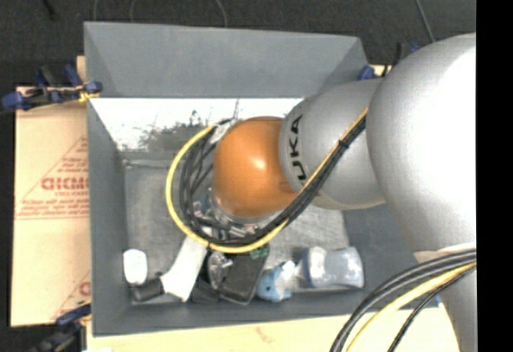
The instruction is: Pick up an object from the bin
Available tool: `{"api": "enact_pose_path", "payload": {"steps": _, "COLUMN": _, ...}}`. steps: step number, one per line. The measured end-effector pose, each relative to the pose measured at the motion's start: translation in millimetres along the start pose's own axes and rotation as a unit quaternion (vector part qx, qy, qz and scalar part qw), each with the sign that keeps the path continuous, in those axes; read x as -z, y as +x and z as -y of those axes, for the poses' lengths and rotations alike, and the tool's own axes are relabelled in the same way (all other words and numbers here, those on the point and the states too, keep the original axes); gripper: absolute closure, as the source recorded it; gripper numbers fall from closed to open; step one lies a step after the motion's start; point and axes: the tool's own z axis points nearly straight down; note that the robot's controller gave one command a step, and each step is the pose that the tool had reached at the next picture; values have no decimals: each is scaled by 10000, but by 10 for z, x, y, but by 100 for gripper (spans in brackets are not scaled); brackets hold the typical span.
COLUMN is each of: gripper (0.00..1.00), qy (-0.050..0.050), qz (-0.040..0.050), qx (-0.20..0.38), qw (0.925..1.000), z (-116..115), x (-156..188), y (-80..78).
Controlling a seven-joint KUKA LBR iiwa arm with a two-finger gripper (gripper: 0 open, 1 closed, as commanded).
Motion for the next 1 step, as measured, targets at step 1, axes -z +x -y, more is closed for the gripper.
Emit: {"api": "enact_pose_path", "payload": {"steps": 1, "gripper": 100, "qy": 7, "qz": 28, "qx": 1574, "qw": 9875, "z": -74, "x": -31, "y": -218}}
